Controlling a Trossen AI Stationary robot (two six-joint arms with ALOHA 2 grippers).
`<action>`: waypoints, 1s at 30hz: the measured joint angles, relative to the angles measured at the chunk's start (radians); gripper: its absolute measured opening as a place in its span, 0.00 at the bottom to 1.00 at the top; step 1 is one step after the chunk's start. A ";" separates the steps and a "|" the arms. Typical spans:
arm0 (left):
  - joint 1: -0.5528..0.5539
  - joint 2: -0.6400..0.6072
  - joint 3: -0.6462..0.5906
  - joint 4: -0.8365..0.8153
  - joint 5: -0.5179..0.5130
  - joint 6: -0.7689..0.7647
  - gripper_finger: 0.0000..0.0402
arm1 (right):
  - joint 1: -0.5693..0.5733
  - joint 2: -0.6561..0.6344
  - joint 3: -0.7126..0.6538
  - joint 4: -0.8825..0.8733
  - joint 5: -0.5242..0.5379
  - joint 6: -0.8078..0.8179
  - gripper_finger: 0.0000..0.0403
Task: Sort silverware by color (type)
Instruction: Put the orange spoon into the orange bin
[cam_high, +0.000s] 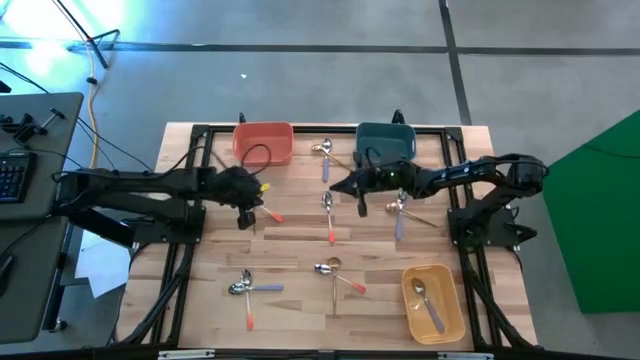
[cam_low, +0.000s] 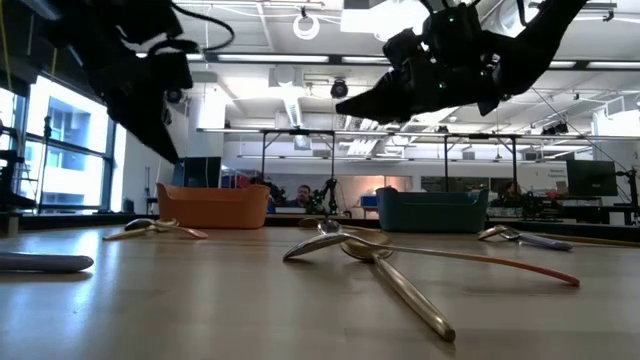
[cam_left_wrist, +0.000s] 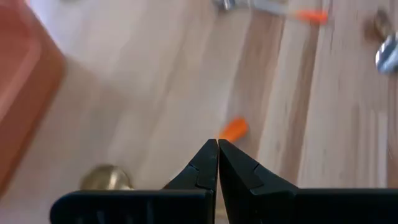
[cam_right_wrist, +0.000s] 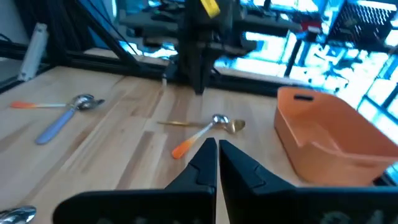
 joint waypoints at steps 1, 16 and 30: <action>0.004 0.029 0.018 -0.023 0.002 0.011 0.02 | -0.009 -0.005 0.000 0.004 -0.018 -0.009 0.00; 0.007 0.402 0.127 -0.063 -0.052 0.281 0.32 | -0.074 -0.038 0.001 -0.023 -0.071 -0.110 0.00; 0.008 0.569 0.152 -0.162 -0.137 0.399 0.31 | -0.127 -0.038 0.001 -0.055 -0.077 -0.157 0.00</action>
